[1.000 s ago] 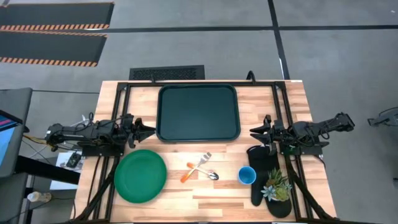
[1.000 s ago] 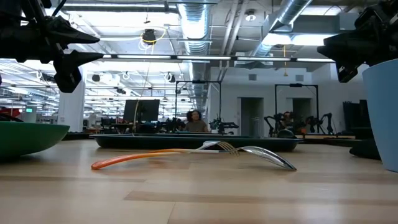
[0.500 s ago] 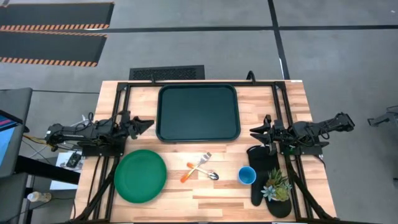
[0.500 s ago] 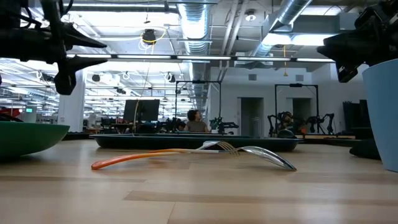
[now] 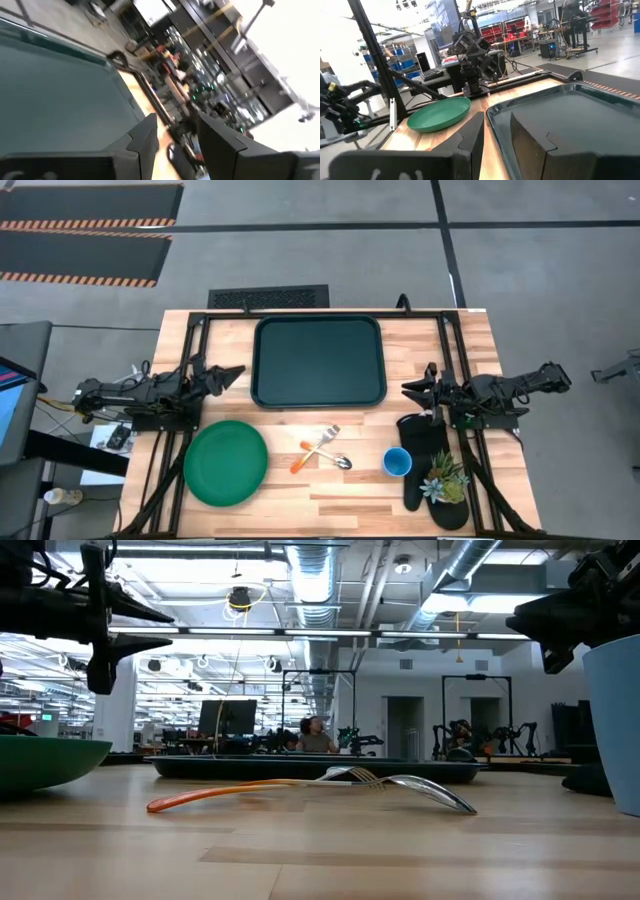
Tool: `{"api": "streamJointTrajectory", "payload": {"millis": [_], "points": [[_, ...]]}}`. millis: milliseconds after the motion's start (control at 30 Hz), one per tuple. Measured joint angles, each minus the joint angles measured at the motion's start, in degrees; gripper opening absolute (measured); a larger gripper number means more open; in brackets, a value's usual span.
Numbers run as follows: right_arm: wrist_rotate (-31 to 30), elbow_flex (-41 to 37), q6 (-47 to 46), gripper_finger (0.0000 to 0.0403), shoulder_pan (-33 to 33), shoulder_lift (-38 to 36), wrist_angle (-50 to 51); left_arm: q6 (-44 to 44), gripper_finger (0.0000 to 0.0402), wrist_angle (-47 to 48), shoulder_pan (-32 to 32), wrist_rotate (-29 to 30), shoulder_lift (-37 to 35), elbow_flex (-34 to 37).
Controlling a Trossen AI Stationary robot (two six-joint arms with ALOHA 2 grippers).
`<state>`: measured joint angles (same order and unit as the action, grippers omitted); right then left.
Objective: Pick and place plate/cup/fork/spoon on tray
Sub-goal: Put the green plate on the black tray
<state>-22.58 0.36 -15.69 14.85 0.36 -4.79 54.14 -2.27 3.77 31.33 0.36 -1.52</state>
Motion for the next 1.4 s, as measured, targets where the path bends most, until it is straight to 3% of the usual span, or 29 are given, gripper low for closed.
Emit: {"api": "streamJointTrajectory", "payload": {"millis": [100,200,400,500,633,800,967,1067,1267,1400], "points": [[-0.1,0.0,-11.5,0.0121,0.0,0.0,-0.8,5.7,0.0123,-2.1,0.0,6.5,0.0,0.0],[-0.1,0.0,-23.0,0.0121,0.0,0.0,-1.1,9.1,0.0123,-5.6,0.0,7.9,0.0,0.0],[-0.1,0.0,-37.7,0.0121,0.0,0.0,-1.2,6.9,0.0123,-21.3,0.0,0.3,1.9,-0.4],[0.0,0.0,-39.3,0.0121,0.1,0.0,-0.3,5.6,0.0123,-21.4,0.0,-4.5,5.4,-5.2],[0.0,0.0,-39.1,0.0121,0.1,0.0,-0.2,5.0,0.0118,-6.4,0.0,-11.4,14.6,-15.7],[-0.1,0.0,-35.4,0.0121,-0.7,0.0,-0.2,4.5,0.0118,21.1,0.0,-24.7,29.5,-31.4],[-0.1,0.0,-33.7,0.0121,-0.8,0.0,0.5,-0.9,0.0151,45.4,0.0,-33.6,42.3,-42.9],[-0.2,0.0,-32.0,0.0121,-0.8,0.0,0.7,-4.5,0.0195,52.5,0.0,-36.2,47.6,-45.7],[-1.2,0.0,-30.9,0.0130,-0.8,0.0,0.8,-12.1,0.0293,56.7,0.0,-38.2,55.5,-44.0],[-1.2,0.0,-30.9,0.0146,-0.8,0.0,0.9,-16.8,0.0327,57.1,0.0,-40.4,61.1,-42.1]]}}
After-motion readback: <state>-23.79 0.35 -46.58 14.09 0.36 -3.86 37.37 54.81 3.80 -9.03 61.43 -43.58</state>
